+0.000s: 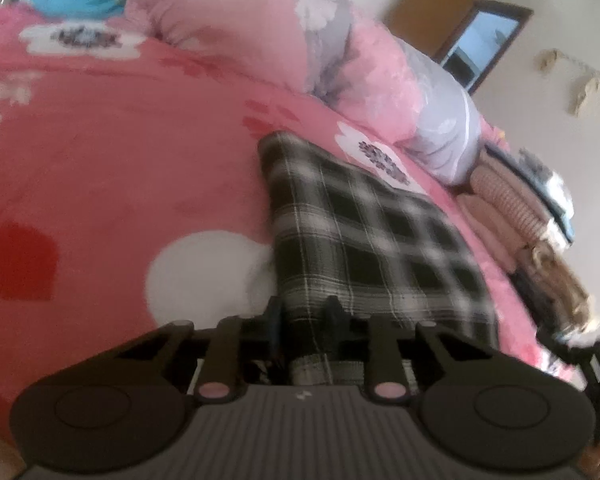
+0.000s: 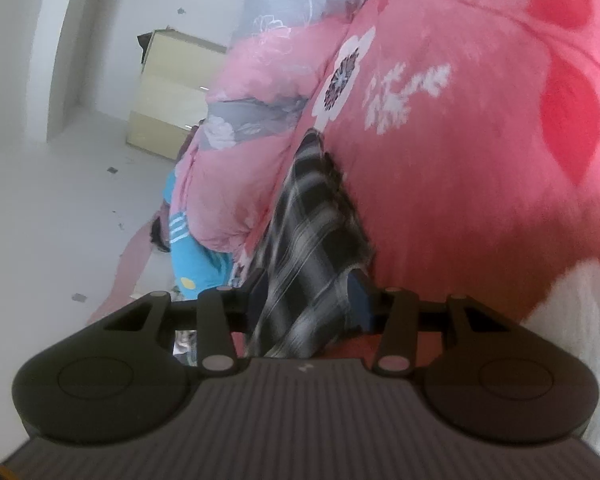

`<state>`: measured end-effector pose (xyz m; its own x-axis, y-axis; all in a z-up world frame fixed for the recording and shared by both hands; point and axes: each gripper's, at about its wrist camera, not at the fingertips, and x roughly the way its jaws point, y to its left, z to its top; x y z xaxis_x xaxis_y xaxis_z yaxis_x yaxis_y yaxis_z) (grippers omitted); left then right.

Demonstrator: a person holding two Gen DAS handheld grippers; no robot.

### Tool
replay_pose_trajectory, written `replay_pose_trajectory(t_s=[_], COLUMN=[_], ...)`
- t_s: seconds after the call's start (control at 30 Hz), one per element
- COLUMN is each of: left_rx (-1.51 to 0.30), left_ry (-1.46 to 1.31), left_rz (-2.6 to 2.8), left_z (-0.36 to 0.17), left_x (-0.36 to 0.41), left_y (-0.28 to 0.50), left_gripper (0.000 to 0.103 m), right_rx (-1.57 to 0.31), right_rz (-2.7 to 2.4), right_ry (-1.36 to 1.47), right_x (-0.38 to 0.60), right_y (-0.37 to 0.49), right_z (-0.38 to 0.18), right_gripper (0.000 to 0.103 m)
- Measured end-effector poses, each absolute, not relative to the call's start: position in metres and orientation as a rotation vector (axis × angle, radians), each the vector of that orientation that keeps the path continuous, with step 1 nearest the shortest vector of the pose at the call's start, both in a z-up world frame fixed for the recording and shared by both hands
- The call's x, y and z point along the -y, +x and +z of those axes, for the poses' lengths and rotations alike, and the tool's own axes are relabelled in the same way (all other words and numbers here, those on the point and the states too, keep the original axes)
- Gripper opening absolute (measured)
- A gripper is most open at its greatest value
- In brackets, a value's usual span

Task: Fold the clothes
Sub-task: 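Grasp the plaid shirt edge again with the left gripper while the right gripper holds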

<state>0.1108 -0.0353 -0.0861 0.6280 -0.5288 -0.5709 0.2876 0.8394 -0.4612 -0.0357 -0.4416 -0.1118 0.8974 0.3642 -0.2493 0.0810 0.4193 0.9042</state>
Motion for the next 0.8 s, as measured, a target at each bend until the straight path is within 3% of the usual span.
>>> replay_pose_trajectory(t_s=[0.2, 0.23, 0.3, 0.4, 0.63, 0.7, 0.8], left_rx=[-0.748, -0.752, -0.758, -0.767, -0.763, -0.739, -0.730], left_ry=[-0.333, -0.351, -0.383, -0.432, -0.524, -0.543, -0.542], left_rz=[-0.471, -0.473, -0.477, -0.494, -0.549, -0.536, -0.524], left_z=[-0.083, -0.083, -0.085, -0.093, -0.094, -0.089, -0.082], left_x=[0.035, 0.032, 0.025, 0.013, -0.011, -0.016, -0.013], left_y=[0.109, 0.110, 0.112, 0.115, 0.122, 0.126, 0.147], left_gripper=[0.013, 0.013, 0.011, 0.010, 0.026, 0.041, 0.042], right_rx=[-0.464, -0.472, -0.499, -0.496, -0.535, -0.513, -0.508], right_rz=[0.193, 0.204, 0.222, 0.259, 0.240, 0.237, 0.258], right_ry=[1.076, 1.066, 1.038, 0.993, 1.038, 1.009, 0.992], right_x=[0.445, 0.444, 0.440, 0.431, 0.446, 0.453, 0.466], right_y=[0.003, 0.010, 0.022, 0.026, 0.036, 0.040, 0.063], right_z=[-0.107, -0.107, -0.107, -0.105, -0.110, -0.101, -0.090], right_gripper=[0.041, 0.037, 0.012, 0.007, 0.012, 0.028, 0.033])
